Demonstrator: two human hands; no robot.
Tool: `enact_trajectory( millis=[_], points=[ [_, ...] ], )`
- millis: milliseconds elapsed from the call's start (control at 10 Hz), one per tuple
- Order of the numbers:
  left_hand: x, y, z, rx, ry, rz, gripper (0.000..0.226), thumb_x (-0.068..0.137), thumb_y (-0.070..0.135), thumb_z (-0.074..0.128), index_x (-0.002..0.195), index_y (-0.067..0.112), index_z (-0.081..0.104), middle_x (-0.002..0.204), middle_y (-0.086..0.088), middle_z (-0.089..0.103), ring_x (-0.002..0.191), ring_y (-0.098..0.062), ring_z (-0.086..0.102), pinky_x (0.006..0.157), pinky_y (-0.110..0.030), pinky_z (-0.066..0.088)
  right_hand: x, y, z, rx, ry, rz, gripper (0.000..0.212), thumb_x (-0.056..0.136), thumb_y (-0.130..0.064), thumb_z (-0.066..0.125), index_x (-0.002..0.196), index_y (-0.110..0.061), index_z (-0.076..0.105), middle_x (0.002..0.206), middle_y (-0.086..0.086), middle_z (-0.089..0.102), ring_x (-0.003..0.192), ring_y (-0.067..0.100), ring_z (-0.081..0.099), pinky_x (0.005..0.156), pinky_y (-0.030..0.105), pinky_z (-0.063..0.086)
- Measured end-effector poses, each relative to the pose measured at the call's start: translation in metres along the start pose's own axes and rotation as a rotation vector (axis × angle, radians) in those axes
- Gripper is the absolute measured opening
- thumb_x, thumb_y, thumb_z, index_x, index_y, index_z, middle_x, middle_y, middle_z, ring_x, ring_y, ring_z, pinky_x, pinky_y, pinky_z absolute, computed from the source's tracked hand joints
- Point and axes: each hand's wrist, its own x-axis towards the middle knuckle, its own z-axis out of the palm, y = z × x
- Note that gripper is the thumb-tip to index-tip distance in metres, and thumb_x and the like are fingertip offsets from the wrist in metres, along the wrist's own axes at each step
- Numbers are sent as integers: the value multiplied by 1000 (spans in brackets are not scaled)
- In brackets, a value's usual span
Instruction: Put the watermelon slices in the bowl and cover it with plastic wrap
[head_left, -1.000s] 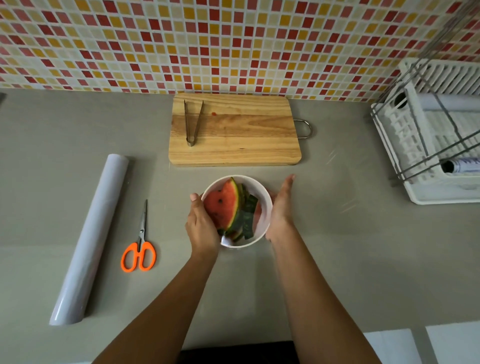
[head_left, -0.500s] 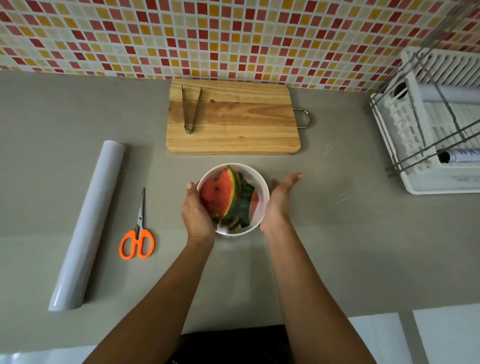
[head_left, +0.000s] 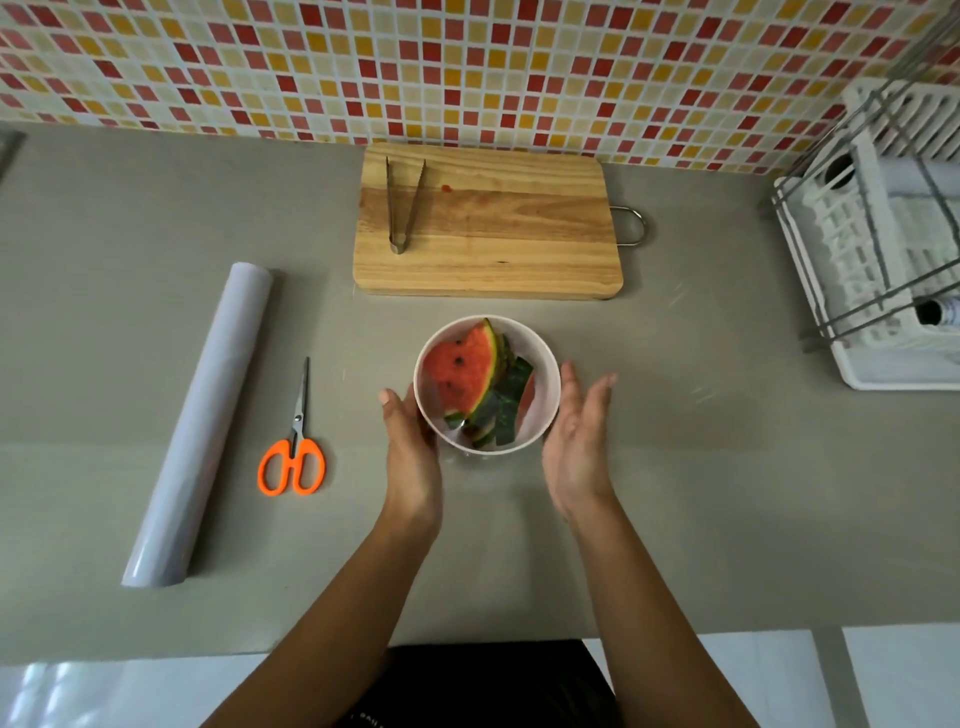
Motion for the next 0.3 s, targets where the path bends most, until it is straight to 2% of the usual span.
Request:
enact_trajectory(
  millis=[100, 200, 300],
  points=[
    [-6, -1, 11, -6, -43, -24, 62, 97, 55, 11, 135, 23, 48, 133, 4, 56, 120, -3, 51, 93, -16, 42, -3, -1, 6, 7, -60, 9, 90, 71, -73, 9, 148, -26, 14, 157, -2, 17, 142, 12, 20, 117, 33, 16],
    [-3, -6, 20, -118, -24, -25, 58, 98, 53, 15, 135, 24, 48, 132, 2, 56, 116, -5, 54, 90, -17, 46, -3, 3, 11, 76, -74, -58, 74, 81, -66, 10, 136, -25, 37, 140, -3, 43, 123, 4, 44, 99, 18, 36],
    [-4, -7, 24, -207, -17, -25, 57, 98, 53, 17, 135, 22, 48, 129, -1, 58, 118, -11, 54, 97, -26, 45, -2, 3, 11, 122, -71, -35, 62, 85, -64, 10, 127, -31, 41, 132, -7, 47, 112, -4, 47, 89, 14, 38]
  ],
)
